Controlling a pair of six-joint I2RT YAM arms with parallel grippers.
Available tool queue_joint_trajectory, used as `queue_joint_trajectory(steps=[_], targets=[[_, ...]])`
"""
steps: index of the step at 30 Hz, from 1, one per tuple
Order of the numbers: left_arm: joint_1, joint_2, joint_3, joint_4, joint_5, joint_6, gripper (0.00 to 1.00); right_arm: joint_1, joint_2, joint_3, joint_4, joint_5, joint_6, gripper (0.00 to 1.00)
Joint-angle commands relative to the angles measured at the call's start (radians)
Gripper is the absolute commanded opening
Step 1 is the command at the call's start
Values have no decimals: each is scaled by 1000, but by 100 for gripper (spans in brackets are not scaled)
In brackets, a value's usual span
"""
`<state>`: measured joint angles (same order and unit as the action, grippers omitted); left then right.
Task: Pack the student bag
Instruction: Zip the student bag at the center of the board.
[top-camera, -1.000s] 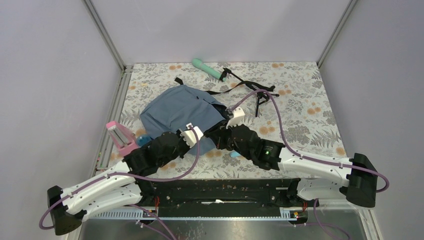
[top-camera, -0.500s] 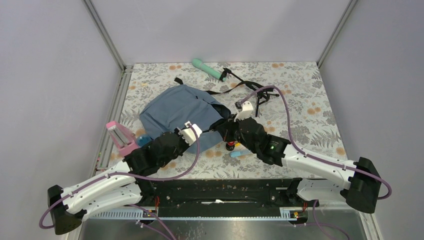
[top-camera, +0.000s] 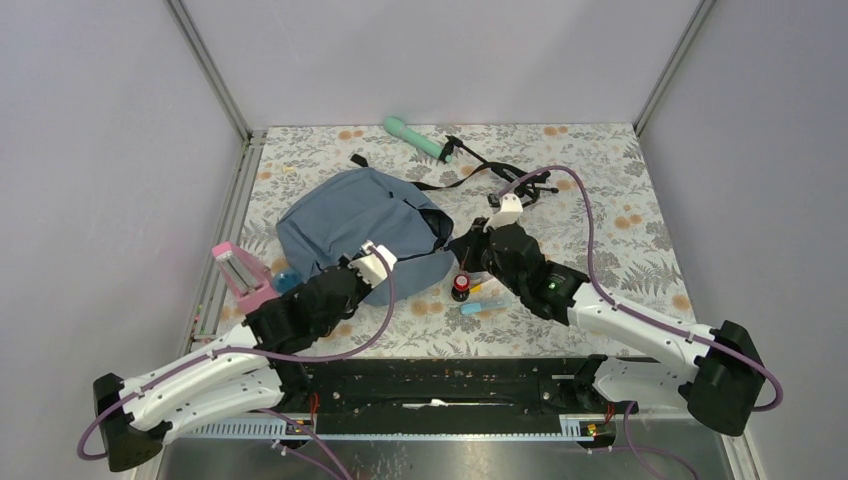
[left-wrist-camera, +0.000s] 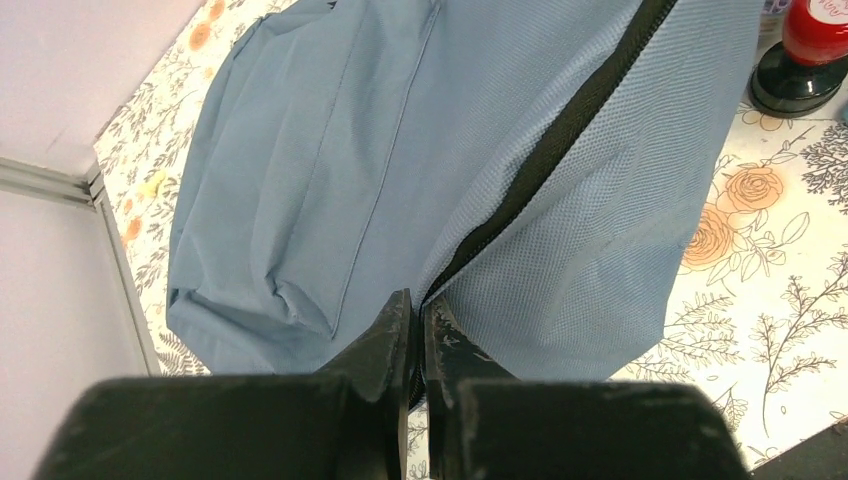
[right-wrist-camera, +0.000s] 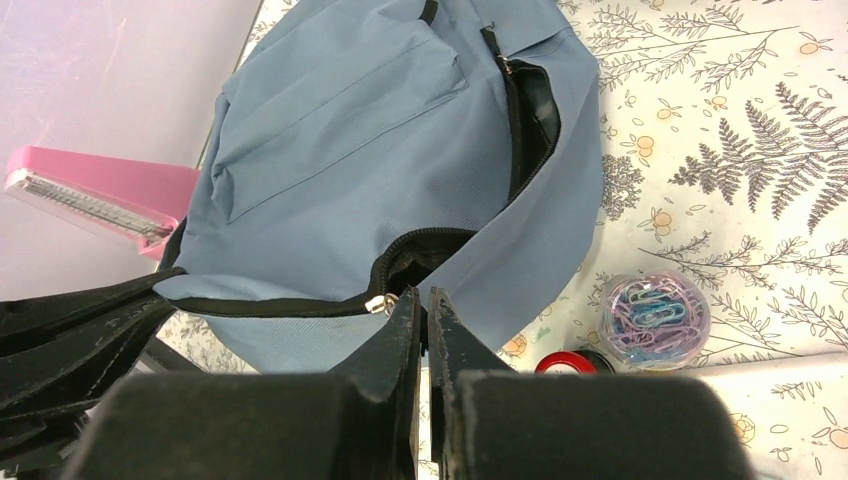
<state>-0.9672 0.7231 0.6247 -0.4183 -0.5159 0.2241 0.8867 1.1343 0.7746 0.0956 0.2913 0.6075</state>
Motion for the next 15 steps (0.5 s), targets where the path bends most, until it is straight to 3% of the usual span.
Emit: queue_joint_trajectory(steps=[1,5,6,9,10,12,15], targets=[[21,-68,-14,-48,-198,15,0,-51,4,14,32,78,-40,0],[22,-124,-8,-48,40,27,6,-51,30,16,77,-50,-67,0],[21,-129,-7,-47,88,24,14,-50,37,19,87,-82,-70,0],[21,-105,26,-72,145,-8,52,-33,59,37,83,-127,-80,0],[21,-92,48,-84,161,-26,59,-22,63,42,81,-130,-87,0],[21,-65,94,-99,235,-63,69,-3,70,41,90,-140,-89,0],[16,-25,125,-54,354,-104,73,32,85,38,111,-147,-79,0]])
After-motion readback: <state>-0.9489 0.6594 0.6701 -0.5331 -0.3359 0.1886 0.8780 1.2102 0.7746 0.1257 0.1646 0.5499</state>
